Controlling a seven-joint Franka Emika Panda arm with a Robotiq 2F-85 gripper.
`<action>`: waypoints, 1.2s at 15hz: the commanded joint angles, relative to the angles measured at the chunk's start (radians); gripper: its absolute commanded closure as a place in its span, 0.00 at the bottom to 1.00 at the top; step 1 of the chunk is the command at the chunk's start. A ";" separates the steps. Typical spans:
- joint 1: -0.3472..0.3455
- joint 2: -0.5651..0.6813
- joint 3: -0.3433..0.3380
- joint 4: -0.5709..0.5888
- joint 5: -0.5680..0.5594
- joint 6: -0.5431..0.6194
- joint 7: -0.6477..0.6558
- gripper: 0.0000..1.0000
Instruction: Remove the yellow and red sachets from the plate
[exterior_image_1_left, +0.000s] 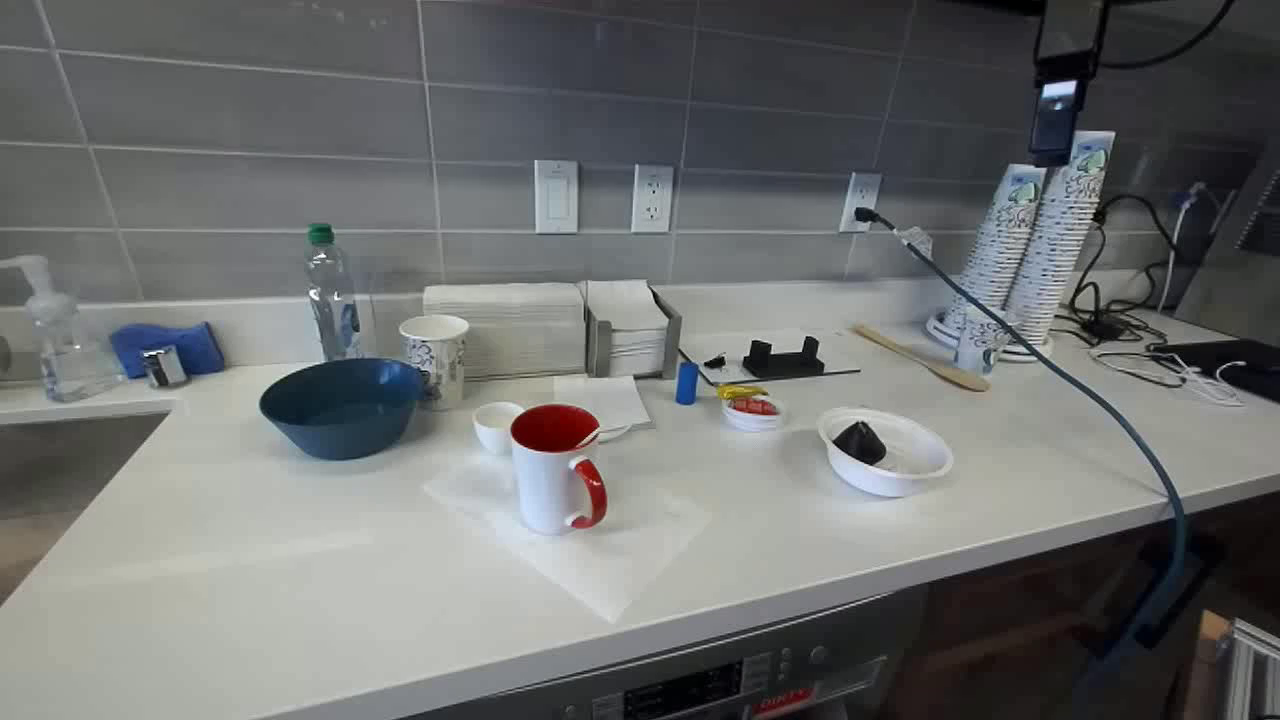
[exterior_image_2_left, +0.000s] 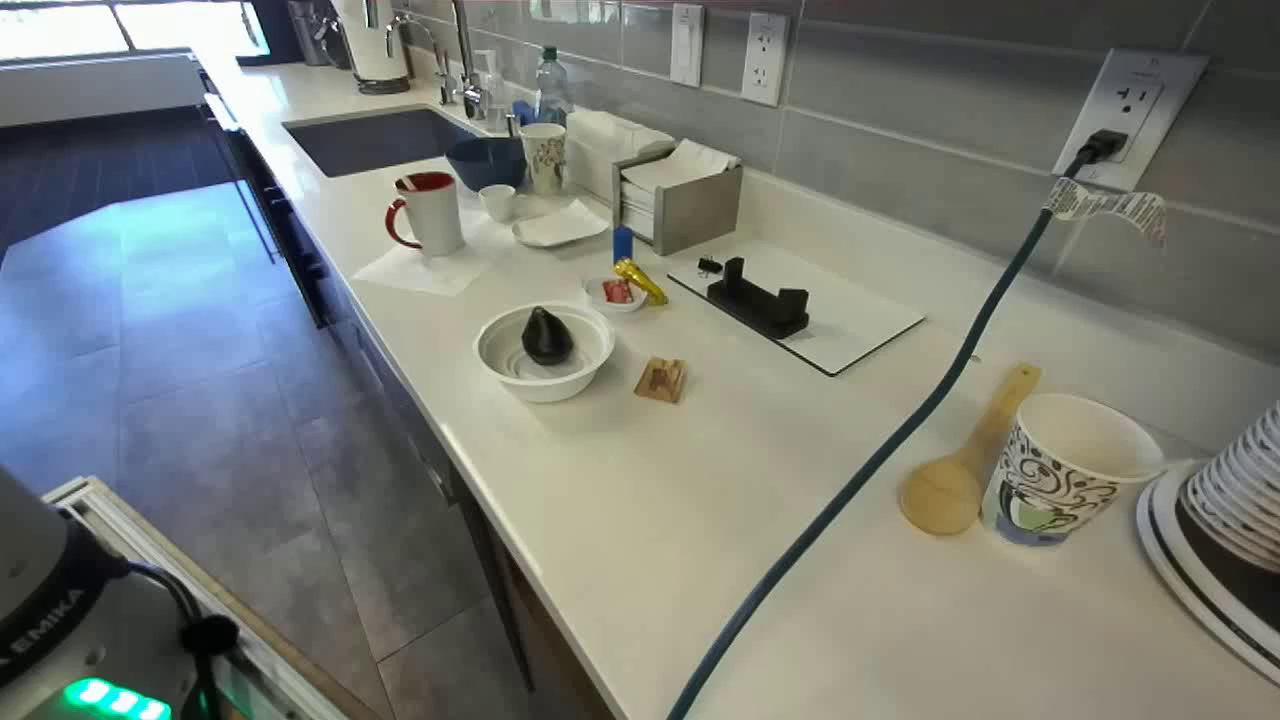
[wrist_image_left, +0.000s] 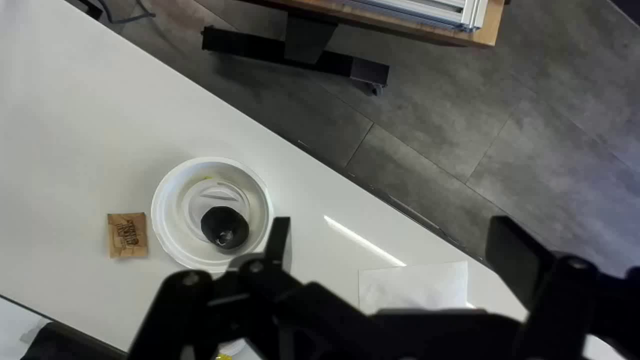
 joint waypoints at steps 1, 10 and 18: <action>-0.007 0.001 0.005 0.002 0.002 -0.002 -0.002 0.00; -0.023 0.029 0.053 0.004 0.003 0.038 0.131 0.00; -0.048 0.177 0.187 -0.028 -0.011 0.432 0.602 0.00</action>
